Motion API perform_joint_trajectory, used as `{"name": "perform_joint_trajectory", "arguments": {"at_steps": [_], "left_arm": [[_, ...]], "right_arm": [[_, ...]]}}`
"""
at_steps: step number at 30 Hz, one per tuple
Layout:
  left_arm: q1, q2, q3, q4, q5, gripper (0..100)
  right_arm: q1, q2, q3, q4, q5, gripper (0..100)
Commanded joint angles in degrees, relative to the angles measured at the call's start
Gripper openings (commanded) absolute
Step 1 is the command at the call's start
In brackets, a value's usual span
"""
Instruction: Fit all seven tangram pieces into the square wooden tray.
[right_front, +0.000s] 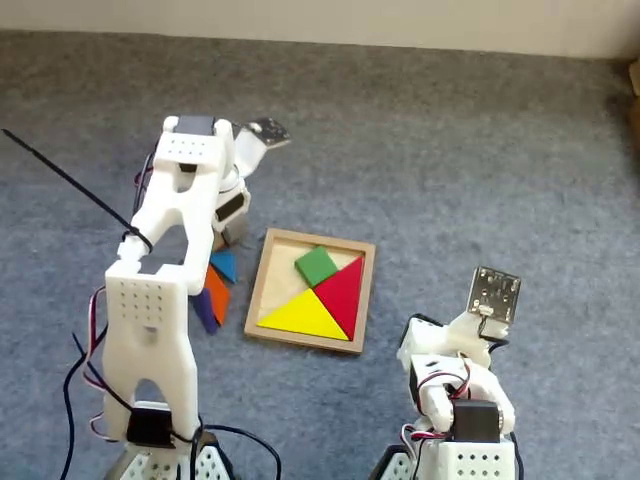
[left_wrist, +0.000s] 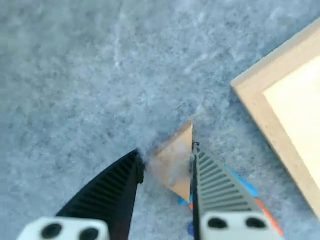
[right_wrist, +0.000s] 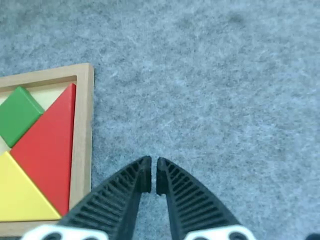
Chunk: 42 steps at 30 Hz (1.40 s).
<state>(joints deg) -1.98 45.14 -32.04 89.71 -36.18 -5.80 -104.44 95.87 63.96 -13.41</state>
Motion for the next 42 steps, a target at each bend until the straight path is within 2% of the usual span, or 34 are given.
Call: {"name": "perform_joint_trajectory", "arguments": {"at_steps": [1, 8, 14, 20, 26, 35, 42], "left_arm": [[0.8, -5.5, -4.7, 2.3, 6.0, 10], [6.0, -6.8, -4.6, 4.7, 16.1, 10], [12.6, -6.8, -4.6, 4.7, 30.3, 10], [19.4, -6.8, -4.6, 4.7, 47.8, 10], [21.3, -6.8, -4.7, 4.1, 58.2, 10], [22.1, -6.8, -4.7, -1.0, 72.5, 10], [25.5, -6.5, -4.6, -0.6, 90.2, 10]], "right_arm": [[0.7, -0.7, 8.1, -0.3, -0.4, 3.1], [0.7, -0.7, 8.1, -0.3, -0.4, 3.1], [0.7, -0.7, 8.1, -0.3, -0.4, 3.1], [0.7, -0.7, 8.1, -0.3, -0.4, 3.1], [0.7, -0.7, 8.1, -0.3, -0.4, 3.1], [0.7, -0.7, 8.1, -0.3, -0.4, 3.1], [0.7, -0.7, 8.1, -0.3, -0.4, 3.1]]}}
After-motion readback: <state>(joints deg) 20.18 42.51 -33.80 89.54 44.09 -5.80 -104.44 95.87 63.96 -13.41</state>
